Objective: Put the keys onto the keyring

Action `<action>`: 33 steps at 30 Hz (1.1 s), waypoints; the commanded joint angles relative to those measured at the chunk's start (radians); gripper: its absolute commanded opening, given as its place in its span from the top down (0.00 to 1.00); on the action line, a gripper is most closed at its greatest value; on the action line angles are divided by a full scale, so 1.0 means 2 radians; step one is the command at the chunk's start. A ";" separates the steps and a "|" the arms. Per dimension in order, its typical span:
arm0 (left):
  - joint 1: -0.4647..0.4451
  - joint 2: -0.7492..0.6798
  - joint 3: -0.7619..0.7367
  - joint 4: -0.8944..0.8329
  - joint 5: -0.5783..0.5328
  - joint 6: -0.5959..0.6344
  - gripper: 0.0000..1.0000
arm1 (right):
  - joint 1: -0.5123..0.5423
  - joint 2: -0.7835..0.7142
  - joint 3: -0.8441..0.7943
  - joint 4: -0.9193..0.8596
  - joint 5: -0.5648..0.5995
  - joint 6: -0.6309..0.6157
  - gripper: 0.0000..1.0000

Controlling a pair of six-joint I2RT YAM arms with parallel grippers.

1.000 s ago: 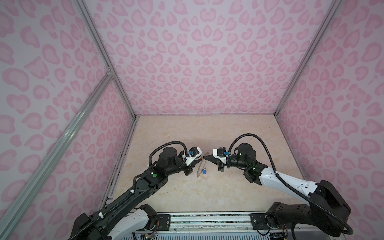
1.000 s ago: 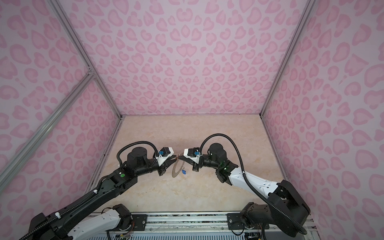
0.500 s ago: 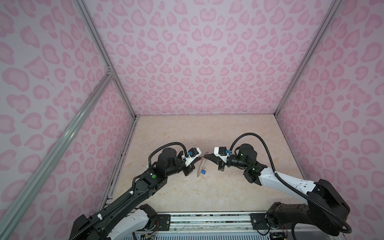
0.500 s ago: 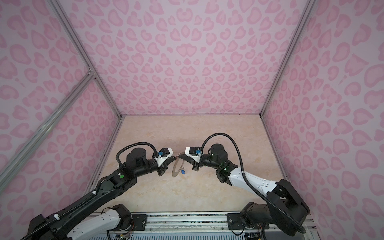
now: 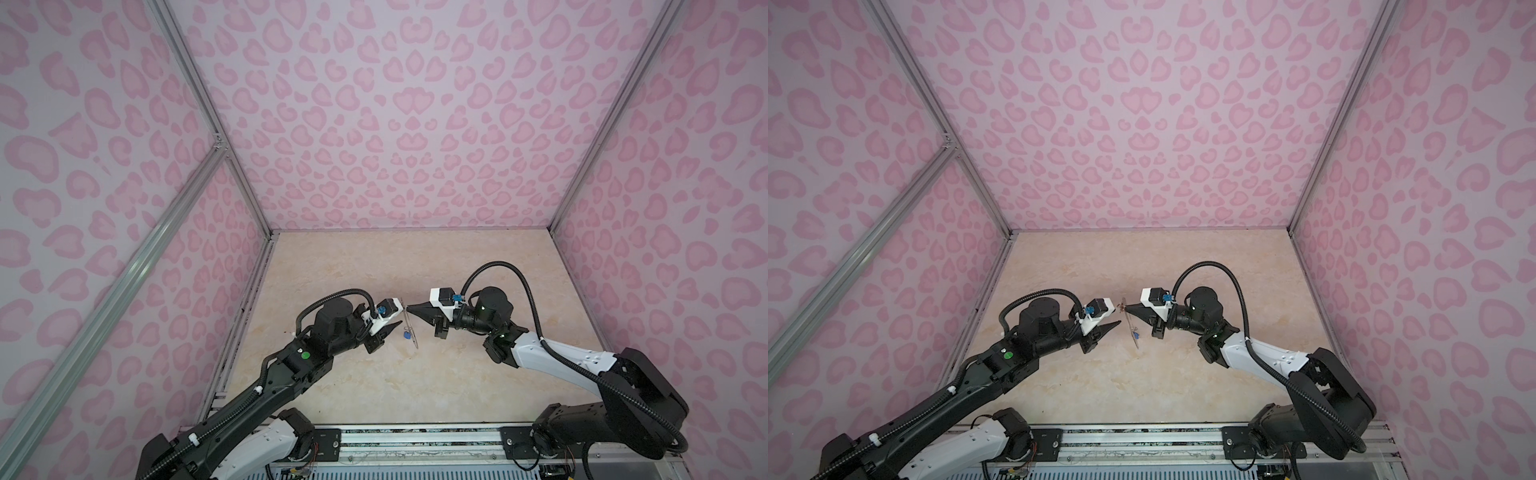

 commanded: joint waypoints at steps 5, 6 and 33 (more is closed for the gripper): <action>0.003 -0.026 0.015 -0.020 0.021 0.031 0.66 | -0.001 -0.001 -0.003 0.018 -0.041 -0.011 1.00; 0.004 -0.022 0.019 -0.024 0.029 0.033 0.67 | -0.001 -0.002 -0.003 0.014 -0.045 -0.015 1.00; 0.010 0.025 0.055 -0.046 0.105 0.062 0.82 | 0.000 -0.026 0.011 -0.089 -0.071 -0.085 1.00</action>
